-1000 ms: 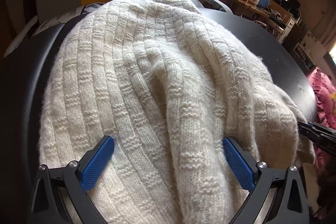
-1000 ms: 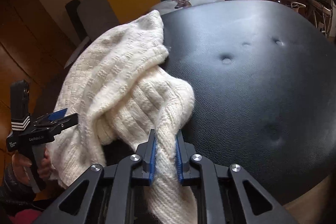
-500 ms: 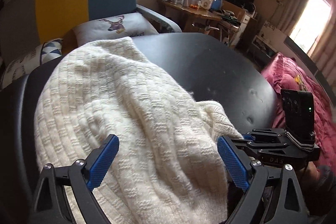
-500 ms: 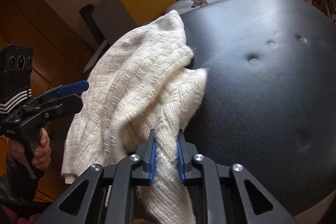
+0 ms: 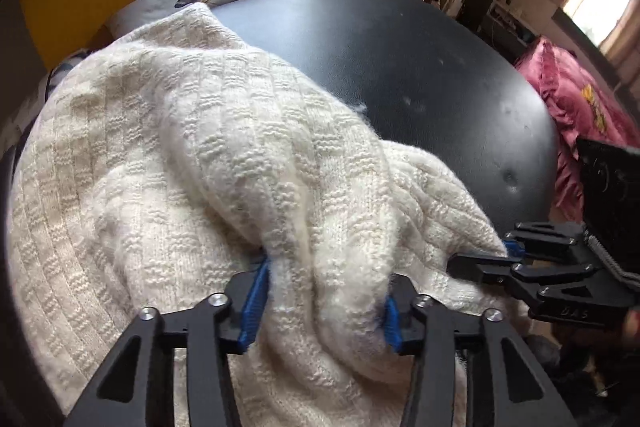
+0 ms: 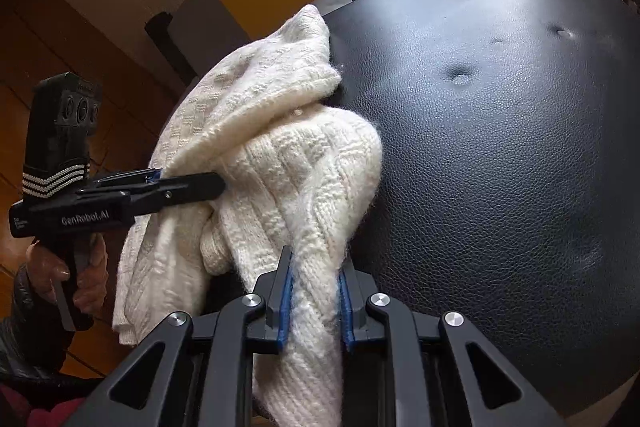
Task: Fold clothes
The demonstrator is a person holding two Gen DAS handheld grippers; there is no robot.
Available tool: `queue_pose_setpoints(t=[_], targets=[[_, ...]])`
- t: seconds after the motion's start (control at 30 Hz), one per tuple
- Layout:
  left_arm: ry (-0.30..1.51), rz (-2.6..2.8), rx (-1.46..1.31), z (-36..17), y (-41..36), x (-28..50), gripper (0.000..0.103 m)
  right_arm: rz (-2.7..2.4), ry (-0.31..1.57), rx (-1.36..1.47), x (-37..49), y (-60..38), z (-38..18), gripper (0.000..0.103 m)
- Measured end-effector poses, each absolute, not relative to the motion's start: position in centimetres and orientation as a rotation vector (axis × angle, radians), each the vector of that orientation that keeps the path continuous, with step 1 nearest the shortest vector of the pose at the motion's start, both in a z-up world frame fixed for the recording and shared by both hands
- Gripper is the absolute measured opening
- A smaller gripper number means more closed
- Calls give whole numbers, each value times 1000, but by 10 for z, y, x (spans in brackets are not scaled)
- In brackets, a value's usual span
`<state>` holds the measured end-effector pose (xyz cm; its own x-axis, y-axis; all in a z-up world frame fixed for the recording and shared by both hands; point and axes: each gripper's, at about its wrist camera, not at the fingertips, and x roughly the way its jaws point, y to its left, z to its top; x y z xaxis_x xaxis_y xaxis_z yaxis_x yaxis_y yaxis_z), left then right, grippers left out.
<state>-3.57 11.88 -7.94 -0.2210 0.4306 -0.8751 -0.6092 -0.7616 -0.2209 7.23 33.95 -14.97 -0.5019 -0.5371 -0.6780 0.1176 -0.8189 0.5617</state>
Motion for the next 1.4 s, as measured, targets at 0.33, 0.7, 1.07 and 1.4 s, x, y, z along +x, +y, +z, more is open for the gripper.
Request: queue_pose_setpoints(t=[0.33,0.7,1.07,1.4], targets=[[-188,2064,-1303,-64,39,-32,17,-2252,-911,1261,62,348,-162,19],[-313,2119,-1333,-91,-8,-35,6,-2359,-909,1306,51,350,-142,25],[-230,2114,-1288,-71,15,-35,68,-2346,-920,1293,57,342,-155,33],[63,2064,-1233,-48,82,-20,78,-2374,-886,1180,64,341,-159,33]])
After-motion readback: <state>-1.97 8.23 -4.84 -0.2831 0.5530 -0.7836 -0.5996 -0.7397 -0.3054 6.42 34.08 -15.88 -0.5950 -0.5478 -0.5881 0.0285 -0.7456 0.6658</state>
